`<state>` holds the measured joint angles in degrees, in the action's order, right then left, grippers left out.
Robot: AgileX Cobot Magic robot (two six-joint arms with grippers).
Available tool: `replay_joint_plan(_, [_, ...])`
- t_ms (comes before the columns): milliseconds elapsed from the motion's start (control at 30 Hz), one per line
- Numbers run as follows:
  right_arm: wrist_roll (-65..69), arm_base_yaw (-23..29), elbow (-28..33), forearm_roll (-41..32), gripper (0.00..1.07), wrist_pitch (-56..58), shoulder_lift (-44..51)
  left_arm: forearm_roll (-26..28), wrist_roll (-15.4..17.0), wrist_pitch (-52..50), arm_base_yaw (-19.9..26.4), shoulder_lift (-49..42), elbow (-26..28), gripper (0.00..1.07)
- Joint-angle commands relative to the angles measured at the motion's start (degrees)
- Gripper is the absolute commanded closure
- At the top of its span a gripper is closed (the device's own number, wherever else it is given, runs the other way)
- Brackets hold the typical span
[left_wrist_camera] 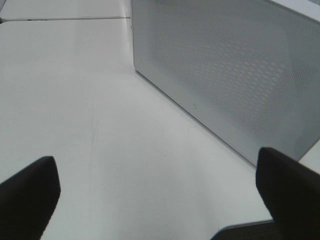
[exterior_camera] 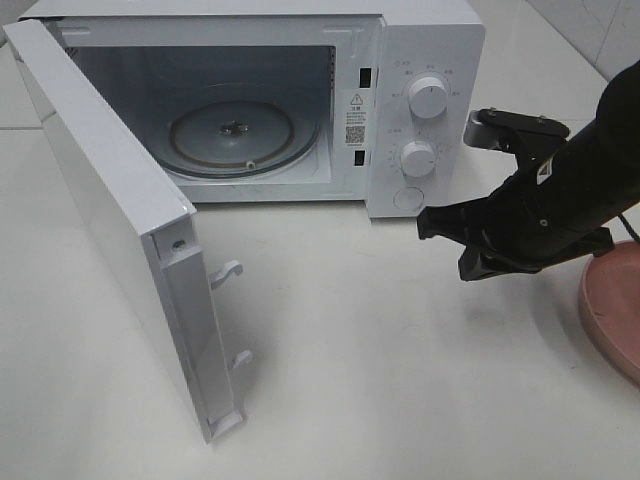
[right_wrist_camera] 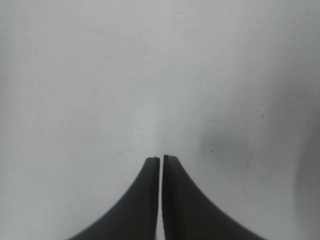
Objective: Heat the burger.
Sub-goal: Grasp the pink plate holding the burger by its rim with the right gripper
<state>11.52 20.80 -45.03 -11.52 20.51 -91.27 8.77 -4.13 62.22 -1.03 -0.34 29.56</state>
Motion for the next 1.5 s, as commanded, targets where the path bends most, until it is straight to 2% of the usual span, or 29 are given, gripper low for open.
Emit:
replay_joint_plan(33, [-11.5,-0.7,-1.1,0.9,1.01,6.0,1.3,0.1,-0.1,-0.8,0.1,-0.9,0.0,0.06])
replay_joint_plan(300, [-18.5,-0.7,-2.0,1.8,0.97,16.1,4.8,0.1,-0.1,-0.8,0.1,-0.9,0.0,0.06])
replay_joint_plan(367, [-18.7,-1.1,-2.0,2.3,0.94,17.0,5.1,0.1,-0.1,-0.8,0.1,-0.9,0.0,0.06])
replay_joint_plan(400, [-18.7,-2.1,-2.0,2.8,0.88,18.5,5.7,0.1,-0.1,-0.8,0.1,-0.9,0.0,0.06])
replay_joint_plan(433, [-18.7,-2.1,-2.0,2.8,0.88,18.5,5.7,0.1,-0.1,-0.8,0.1,-0.9,0.0,0.06])
replay_joint_plan(467, [-18.7,-2.5,-2.0,3.2,0.84,19.3,5.9,0.1,-0.1,-0.8,0.1,-0.9,0.0,0.06])
replay_joint_plan(500, [-18.7,-3.8,-2.0,3.7,0.70,21.3,6.1,0.1,-0.1,-0.8,0.1,-0.9,0.0,0.06])
replay_joint_plan(533, [-18.7,-4.3,-2.0,3.7,0.63,22.4,6.2,0.1,-0.1,-0.8,0.1,-0.9,0.0,0.06])
replay_joint_plan(567, [-18.7,-4.3,-2.0,3.7,0.63,22.4,6.2,0.1,-0.1,-0.8,0.1,-0.9,0.0,0.06])
replay_joint_plan(600, [-19.8,-4.9,-2.0,4.0,0.49,24.3,6.2,0.1,-0.1,-0.8,0.1,-0.9,0.0,0.06])
replay_joint_plan(633, [-19.8,-4.9,-2.0,4.0,0.49,24.3,6.2,0.1,-0.1,-0.8,0.1,-0.9,0.0,0.06])
replay_joint_plan(700, [-20.2,-6.1,-2.0,5.8,0.36,24.6,6.2,0.1,-0.1,-0.8,0.1,-0.9,0.0,0.06])
replay_joint_plan(900, [-14.6,-7.4,-2.0,9.2,0.35,24.4,6.2,0.1,-0.1,-0.8,0.1,-0.9,0.0,0.06])
replay_joint_plan(1300, [-14.8,-7.4,-2.0,10.2,0.34,24.1,6.2,0.1,-0.1,-0.8,0.1,-0.9,0.0,0.06])
replay_joint_plan(1400, [-14.8,-8.3,-2.0,10.9,0.29,24.1,6.2,0.1,-0.1,-0.8,0.1,-0.9,0.0,0.06])
replay_joint_plan(1433, [-14.8,-9.1,-2.0,11.5,0.24,24.1,6.2,0.1,-0.1,-0.8,0.1,-0.9,0.0,0.06])
replay_joint_plan(1500, [-14.7,-9.6,-2.0,12.1,0.23,24.1,6.2,0.1,-0.1,-0.8,0.1,-0.9,0.0,0.06])
